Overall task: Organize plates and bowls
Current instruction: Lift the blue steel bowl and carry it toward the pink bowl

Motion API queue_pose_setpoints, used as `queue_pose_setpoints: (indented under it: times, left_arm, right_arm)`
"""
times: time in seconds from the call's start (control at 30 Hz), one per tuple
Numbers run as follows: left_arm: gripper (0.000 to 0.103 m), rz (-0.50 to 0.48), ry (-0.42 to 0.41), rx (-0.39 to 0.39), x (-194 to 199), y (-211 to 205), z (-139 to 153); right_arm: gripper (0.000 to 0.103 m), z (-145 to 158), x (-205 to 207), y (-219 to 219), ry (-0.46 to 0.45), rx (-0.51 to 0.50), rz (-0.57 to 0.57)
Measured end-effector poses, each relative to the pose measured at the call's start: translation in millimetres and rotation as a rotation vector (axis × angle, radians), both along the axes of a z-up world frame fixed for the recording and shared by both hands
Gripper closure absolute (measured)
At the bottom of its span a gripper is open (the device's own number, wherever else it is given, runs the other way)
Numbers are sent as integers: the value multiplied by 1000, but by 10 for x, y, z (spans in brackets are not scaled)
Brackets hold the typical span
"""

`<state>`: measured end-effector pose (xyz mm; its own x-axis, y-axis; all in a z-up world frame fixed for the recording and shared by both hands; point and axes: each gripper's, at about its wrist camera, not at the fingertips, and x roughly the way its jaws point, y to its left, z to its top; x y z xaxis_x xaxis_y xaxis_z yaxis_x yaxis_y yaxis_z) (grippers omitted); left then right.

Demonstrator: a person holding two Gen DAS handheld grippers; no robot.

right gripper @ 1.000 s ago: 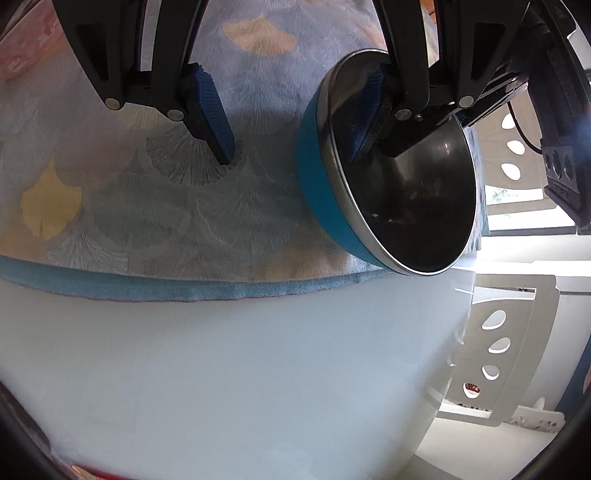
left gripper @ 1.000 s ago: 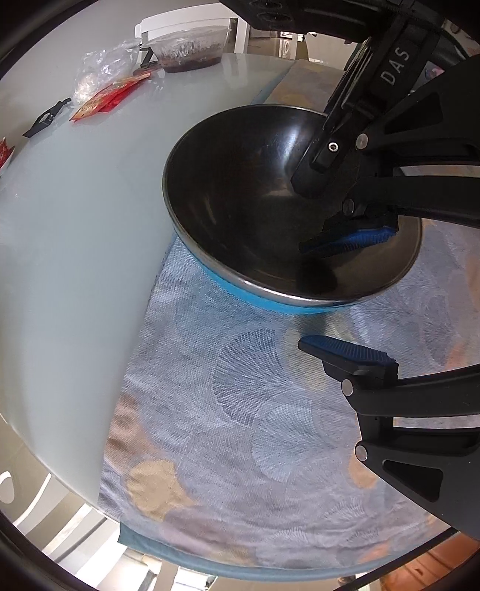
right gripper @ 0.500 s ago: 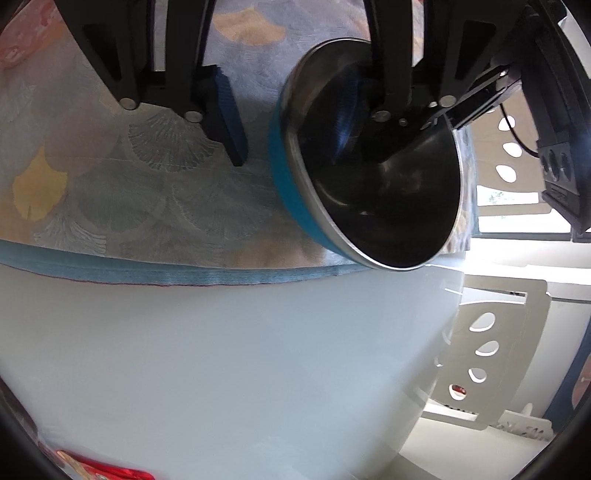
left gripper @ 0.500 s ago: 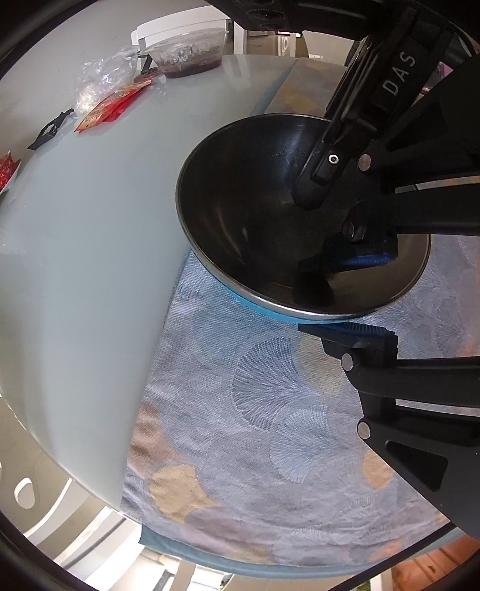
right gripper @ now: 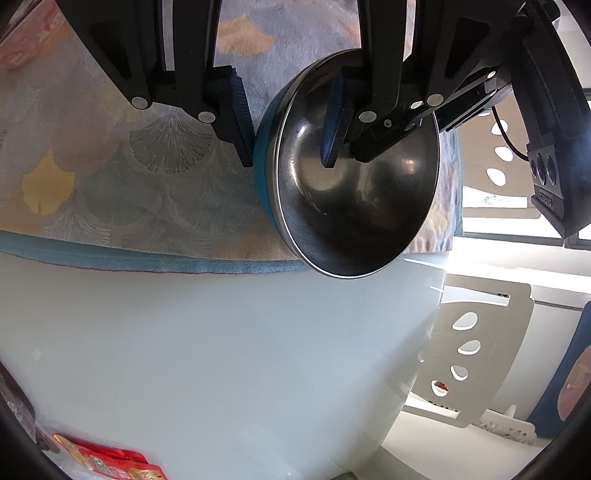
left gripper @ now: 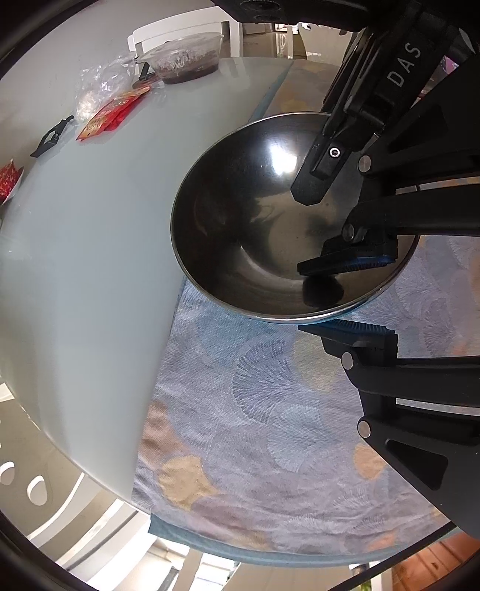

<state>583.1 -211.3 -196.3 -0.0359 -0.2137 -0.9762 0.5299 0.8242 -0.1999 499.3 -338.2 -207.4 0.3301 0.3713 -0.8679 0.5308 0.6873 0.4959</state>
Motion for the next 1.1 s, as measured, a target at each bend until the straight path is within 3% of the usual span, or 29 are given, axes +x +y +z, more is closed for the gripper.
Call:
queue_pose_setpoints:
  times: [1.1]
  left_arm:
    - [83, -47, -29, -33, -797, -183, 550]
  right_arm:
    - [67, 507, -711, -293, -33, -5, -37]
